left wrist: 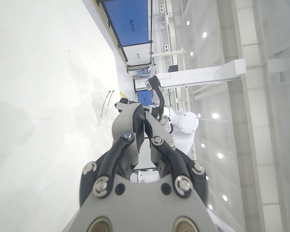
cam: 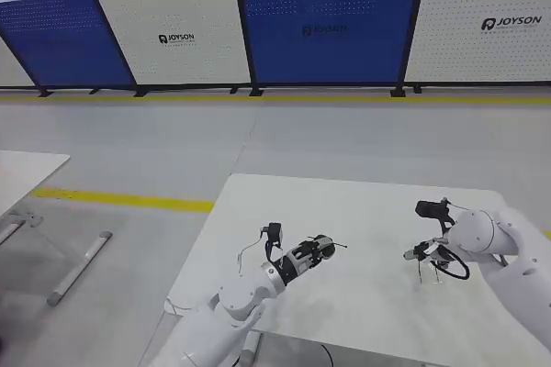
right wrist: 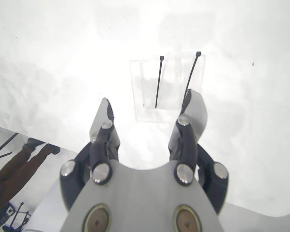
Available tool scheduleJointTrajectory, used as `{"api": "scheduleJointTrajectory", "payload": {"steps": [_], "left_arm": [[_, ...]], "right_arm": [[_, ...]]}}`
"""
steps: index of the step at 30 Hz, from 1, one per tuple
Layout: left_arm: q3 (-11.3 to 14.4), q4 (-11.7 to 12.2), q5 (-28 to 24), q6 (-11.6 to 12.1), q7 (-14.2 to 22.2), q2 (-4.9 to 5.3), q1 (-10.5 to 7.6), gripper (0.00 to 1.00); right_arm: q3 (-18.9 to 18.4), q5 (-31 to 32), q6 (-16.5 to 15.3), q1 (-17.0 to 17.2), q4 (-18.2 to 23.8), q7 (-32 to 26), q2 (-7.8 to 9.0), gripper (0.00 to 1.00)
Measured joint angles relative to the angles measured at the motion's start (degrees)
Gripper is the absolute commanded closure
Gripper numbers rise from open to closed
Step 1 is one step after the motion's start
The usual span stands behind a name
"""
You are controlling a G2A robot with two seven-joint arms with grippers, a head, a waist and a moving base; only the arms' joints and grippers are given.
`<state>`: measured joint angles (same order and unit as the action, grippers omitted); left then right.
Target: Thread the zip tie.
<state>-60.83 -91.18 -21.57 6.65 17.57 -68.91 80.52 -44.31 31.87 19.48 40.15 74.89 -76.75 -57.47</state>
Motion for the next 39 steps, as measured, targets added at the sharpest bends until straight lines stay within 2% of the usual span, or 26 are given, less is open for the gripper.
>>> {"api": "scheduleJointTrajectory", "payload": {"steps": [10,21,31,33,39], "left_arm": [[0.0,0.0,0.0,0.0,0.0,0.00,0.00,1.00],[0.0,0.0,0.0,0.0,0.0,0.00,0.00,1.00],[0.0,0.0,0.0,0.0,0.0,0.00,0.00,1.00],[0.0,0.0,0.0,0.0,0.0,0.00,0.00,1.00],[0.0,0.0,0.0,0.0,0.0,0.00,0.00,1.00]], "right_arm": [[-0.5,0.7,0.0,-0.3,-3.1,-1.0,-1.02,0.60],[1.5,0.5,0.0,-2.9,-9.3,-1.3,-3.61,0.68],[3.6,0.5,0.0,-4.7,-14.5,-1.0,-6.02,0.71],[4.0,0.4,0.0,-5.2,-15.6,-1.0,-6.54,0.76],[5.5,-0.1,0.0,-6.5,-19.0,-0.9,-8.15,0.77]]}}
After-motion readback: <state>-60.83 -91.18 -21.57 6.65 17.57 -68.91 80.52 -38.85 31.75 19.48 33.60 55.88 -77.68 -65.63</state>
